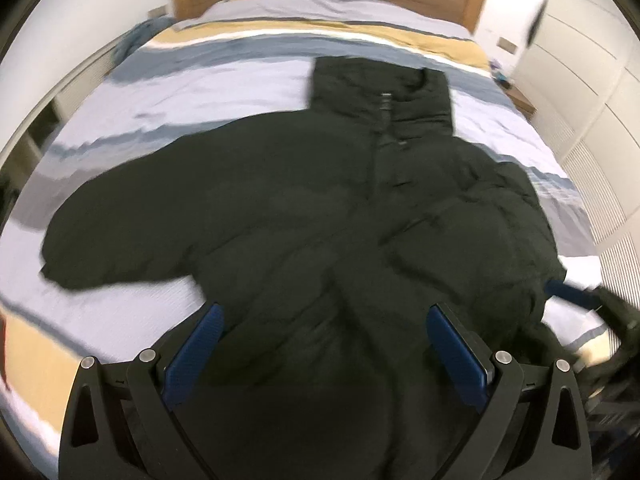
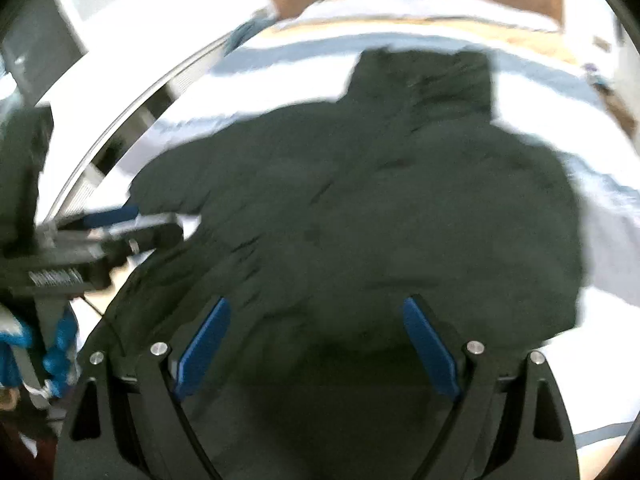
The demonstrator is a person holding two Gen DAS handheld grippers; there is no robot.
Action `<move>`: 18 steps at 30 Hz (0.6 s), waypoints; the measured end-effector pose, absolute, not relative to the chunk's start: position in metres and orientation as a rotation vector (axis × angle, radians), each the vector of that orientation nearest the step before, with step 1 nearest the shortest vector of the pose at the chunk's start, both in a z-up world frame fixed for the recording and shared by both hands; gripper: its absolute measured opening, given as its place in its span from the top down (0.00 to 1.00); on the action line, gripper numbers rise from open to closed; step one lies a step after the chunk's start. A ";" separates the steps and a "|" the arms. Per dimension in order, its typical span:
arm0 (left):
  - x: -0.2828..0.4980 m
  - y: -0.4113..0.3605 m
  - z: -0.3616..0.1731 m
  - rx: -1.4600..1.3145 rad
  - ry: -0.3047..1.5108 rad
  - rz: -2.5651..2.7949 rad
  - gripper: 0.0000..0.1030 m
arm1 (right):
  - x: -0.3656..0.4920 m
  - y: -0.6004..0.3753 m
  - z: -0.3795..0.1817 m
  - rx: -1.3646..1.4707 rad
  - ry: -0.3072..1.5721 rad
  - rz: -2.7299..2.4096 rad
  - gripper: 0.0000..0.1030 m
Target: Fold large clothes
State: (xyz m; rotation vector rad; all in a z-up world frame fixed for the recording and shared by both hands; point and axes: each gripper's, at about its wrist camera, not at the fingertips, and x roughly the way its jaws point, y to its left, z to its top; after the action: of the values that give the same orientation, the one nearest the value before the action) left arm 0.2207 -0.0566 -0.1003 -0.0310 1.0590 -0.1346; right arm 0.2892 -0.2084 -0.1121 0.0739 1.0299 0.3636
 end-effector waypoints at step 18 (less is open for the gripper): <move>0.283 -0.127 -0.204 0.110 1.126 -0.145 0.02 | 0.368 -0.357 -0.194 0.115 1.171 -0.031 0.14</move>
State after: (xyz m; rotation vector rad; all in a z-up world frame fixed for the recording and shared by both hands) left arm 0.2833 -0.1273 -0.2044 0.1101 1.1258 -0.1452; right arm 0.3676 -0.3572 -0.1941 0.1153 1.1709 -0.0308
